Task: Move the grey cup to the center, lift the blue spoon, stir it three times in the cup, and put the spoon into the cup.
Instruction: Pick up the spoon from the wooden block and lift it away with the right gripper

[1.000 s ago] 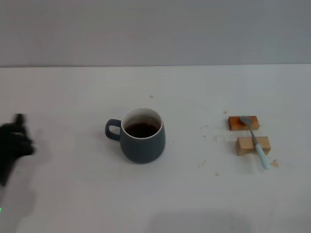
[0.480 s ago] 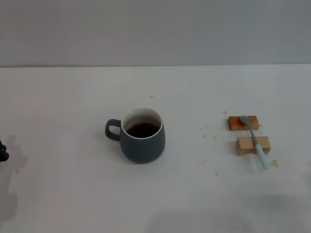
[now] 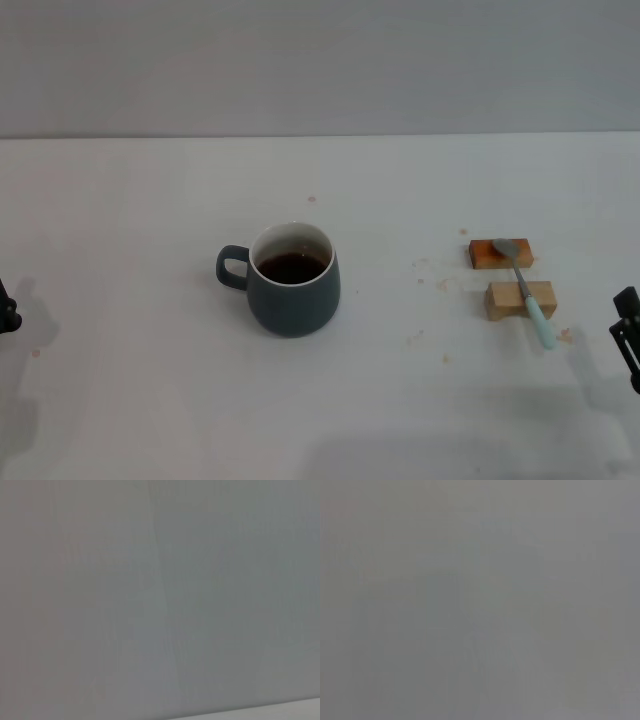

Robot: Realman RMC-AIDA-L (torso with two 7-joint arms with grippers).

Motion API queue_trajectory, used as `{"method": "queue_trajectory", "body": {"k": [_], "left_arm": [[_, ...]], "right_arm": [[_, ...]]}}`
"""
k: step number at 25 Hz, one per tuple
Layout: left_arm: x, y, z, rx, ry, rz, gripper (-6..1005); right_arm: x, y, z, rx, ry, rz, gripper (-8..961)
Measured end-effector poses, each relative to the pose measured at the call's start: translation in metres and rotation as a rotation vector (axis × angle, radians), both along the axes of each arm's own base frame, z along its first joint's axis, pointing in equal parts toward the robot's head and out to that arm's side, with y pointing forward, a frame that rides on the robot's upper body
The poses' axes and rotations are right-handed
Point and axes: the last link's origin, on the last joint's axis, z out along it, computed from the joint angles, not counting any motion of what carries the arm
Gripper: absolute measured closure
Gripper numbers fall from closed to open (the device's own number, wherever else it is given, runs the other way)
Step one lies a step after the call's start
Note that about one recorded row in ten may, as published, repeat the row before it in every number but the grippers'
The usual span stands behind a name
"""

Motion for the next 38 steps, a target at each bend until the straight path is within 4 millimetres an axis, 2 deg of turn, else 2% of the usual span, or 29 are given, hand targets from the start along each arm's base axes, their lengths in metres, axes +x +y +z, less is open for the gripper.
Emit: {"method": "queue_trajectory", "body": {"k": [8,19,38], "left_arm": [[0.001,0.001,0.0,-0.001,0.0,-0.003,1001],[0.002,0.001,-0.001,-0.008,0.001,-0.008,1001],[0.003,0.004,-0.003,-0.018,0.001,-0.012,1001]], "right_arm": [[0.003,0.005,-0.013,-0.082,-0.006,-0.035,179],[0.002,0.024,-0.032,-0.201,-0.016,-0.07,179],[0.003,0.033,-0.043,-0.277,-0.028,-0.1,178]]}}
